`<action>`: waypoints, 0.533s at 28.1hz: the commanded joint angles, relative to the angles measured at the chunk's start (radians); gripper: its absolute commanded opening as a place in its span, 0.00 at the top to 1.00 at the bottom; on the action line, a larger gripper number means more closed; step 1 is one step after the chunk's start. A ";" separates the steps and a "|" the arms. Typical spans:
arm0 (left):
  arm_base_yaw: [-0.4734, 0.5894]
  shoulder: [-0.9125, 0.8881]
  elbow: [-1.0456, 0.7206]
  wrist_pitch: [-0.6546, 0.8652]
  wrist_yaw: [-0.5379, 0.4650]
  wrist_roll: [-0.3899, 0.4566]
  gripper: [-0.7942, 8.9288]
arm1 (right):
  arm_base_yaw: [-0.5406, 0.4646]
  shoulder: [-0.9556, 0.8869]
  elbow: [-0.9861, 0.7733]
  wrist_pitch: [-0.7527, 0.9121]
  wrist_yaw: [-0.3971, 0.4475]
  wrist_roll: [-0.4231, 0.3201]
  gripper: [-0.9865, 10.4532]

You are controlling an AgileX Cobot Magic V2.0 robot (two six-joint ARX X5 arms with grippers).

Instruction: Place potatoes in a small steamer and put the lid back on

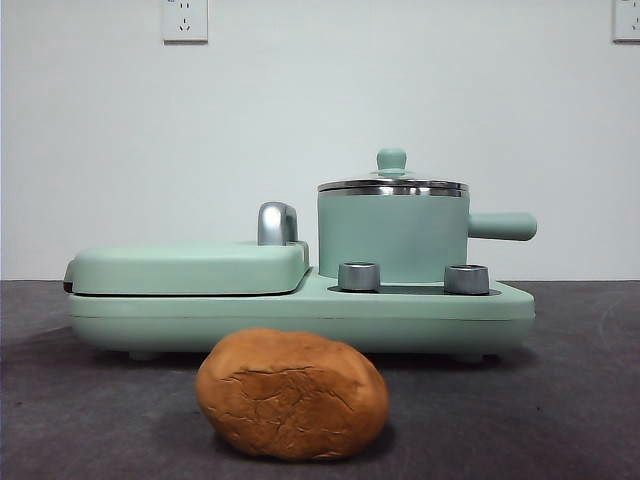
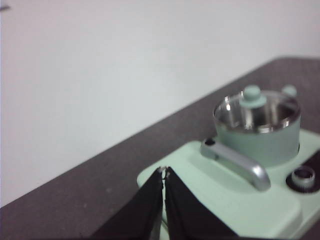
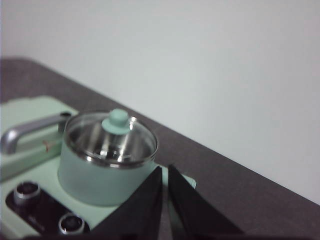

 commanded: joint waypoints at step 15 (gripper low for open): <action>-0.215 0.355 0.045 0.010 -0.043 0.047 0.69 | 0.095 0.282 0.027 -0.059 0.012 -0.066 0.82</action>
